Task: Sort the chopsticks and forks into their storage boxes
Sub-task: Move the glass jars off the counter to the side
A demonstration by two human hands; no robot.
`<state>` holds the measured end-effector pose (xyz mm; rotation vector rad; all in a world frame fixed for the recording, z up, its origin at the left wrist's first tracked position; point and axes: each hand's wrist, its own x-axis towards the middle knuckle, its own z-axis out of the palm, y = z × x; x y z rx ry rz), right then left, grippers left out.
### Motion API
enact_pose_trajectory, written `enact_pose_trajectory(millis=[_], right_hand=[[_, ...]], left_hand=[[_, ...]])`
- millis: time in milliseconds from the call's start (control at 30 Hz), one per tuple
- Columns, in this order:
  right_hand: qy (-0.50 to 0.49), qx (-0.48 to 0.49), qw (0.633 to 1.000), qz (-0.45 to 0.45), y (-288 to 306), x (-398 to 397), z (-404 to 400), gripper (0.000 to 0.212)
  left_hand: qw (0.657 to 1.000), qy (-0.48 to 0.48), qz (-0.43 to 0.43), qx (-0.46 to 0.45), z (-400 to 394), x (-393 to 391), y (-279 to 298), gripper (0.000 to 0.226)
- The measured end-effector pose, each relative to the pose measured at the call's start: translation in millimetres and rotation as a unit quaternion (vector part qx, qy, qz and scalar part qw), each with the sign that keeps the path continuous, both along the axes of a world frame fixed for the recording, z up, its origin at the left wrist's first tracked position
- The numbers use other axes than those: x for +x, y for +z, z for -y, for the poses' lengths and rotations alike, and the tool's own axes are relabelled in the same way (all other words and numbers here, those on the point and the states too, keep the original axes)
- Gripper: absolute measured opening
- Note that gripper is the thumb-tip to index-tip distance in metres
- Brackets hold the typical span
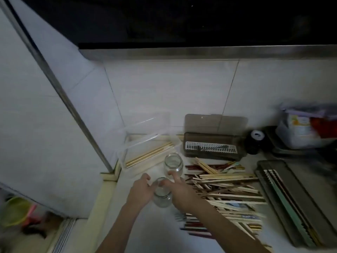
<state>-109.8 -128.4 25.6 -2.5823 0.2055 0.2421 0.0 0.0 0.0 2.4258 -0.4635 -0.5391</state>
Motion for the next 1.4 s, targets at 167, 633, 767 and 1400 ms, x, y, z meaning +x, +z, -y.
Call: enact_pose_trajectory(millis=[167,633,767,1400], right_hand=[[-0.010,-0.027,0.998,-0.049,-21,-3,-7,0.053],[-0.268,0.028,0.947,0.178,6,-30,2,0.026],[-0.372,0.063,0.893,0.244,29,-59,18,0.024],[-0.590,-0.091,0.738,0.316,100,-216,167,0.024]], left_hand=[[0.997,-0.073,-0.021,0.030,3,9,-8,0.028],[0.974,-0.056,-0.048,-0.214,35,33,3,0.027],[0.970,-0.224,0.074,-0.065,64,31,-1,0.045],[0.932,-0.179,0.171,-0.263,122,-23,30,0.012]])
